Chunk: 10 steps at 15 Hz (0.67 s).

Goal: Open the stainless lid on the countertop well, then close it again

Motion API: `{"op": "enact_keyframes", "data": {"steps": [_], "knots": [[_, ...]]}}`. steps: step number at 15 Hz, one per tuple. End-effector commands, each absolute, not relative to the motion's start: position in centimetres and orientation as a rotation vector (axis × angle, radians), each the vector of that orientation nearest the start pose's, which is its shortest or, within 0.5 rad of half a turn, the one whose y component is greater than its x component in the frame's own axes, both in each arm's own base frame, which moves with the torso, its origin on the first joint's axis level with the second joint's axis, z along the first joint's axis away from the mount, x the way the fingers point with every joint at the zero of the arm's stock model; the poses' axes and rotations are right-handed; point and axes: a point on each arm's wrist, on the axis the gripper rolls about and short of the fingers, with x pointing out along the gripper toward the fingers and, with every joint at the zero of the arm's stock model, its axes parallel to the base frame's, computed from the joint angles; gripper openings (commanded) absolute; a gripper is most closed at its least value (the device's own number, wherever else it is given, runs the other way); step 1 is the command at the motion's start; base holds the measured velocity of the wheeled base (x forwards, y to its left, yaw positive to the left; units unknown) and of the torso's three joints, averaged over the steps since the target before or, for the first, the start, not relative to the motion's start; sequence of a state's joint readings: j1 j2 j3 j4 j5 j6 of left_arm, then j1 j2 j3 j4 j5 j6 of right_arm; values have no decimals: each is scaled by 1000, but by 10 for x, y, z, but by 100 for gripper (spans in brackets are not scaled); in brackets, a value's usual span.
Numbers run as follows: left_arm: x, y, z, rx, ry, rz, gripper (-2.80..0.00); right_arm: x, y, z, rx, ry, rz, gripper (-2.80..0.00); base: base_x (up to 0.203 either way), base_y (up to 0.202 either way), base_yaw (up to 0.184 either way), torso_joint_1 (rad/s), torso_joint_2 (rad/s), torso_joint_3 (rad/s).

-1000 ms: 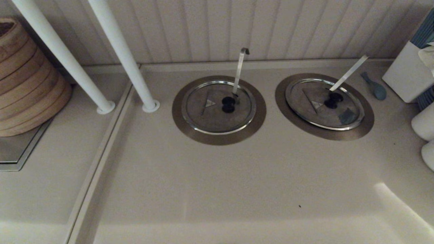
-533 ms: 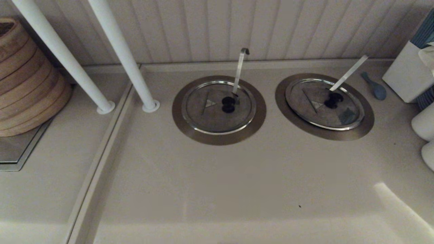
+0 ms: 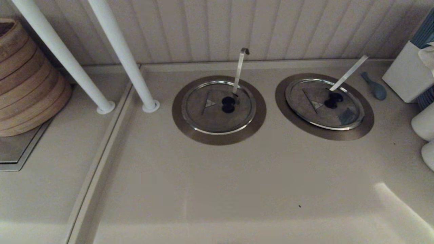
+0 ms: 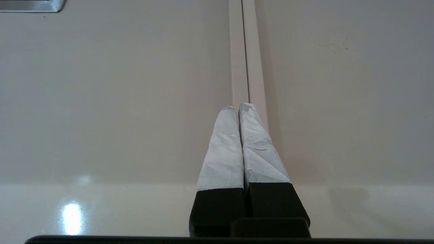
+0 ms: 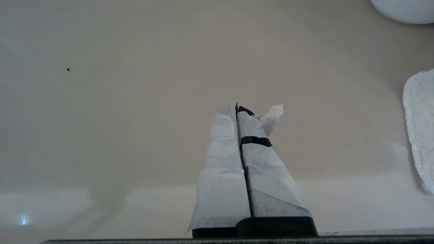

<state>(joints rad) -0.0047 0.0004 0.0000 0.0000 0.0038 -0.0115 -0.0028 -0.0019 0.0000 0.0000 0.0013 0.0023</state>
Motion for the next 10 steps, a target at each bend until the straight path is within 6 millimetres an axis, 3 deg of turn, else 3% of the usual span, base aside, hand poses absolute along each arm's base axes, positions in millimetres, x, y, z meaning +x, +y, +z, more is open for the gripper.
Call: {"op": "enact_keyframes", "data": {"steps": [1,10], "knots": [[-23,0,76,-12,2,0,-280,-23,0,76,3,2,-2,-280,0,0,0,0,0,0],[-23,0,76,-12,2,0,-280,-23,0,76,3,2,0,-280,0,0,0,0,0,0]]}}
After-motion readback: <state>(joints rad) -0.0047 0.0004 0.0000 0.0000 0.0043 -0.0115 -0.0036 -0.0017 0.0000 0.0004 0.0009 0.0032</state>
